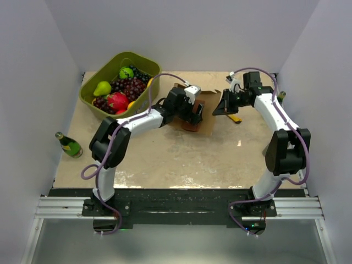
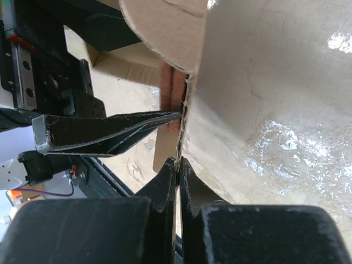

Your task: Unpack the express box

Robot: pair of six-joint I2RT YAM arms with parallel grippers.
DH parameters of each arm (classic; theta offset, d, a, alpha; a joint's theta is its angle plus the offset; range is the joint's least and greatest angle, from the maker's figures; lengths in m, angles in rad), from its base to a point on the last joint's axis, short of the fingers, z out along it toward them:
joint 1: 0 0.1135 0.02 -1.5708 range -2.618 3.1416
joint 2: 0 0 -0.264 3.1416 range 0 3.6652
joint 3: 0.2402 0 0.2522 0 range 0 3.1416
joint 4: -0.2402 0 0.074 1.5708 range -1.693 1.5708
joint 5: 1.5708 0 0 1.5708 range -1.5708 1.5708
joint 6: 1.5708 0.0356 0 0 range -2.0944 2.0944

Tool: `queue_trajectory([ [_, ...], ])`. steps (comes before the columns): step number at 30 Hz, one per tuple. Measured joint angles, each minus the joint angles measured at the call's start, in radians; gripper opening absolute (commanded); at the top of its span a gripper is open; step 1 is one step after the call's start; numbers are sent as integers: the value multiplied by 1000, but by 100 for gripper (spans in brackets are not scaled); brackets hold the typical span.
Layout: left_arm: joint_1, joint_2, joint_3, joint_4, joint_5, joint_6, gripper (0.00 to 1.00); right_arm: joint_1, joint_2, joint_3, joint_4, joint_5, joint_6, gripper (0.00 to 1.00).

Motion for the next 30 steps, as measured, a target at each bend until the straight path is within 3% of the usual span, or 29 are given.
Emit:
queue_trajectory([
  [6,0,43,30,11,31,-10,95,-4,0,-5,5,0,4,0],
  [13,1,63,63,-8,-11,6,62,-10,0,-5,18,3,-2,0],
  [27,58,8,63,-55,78,179,25,-11,0,-18,26,-2,-2,0],
  [29,68,3,63,-58,82,203,14,-13,0,-18,26,-3,-2,0],
  [30,72,2,63,-58,84,211,4,-14,0,-18,26,-3,-2,0],
])
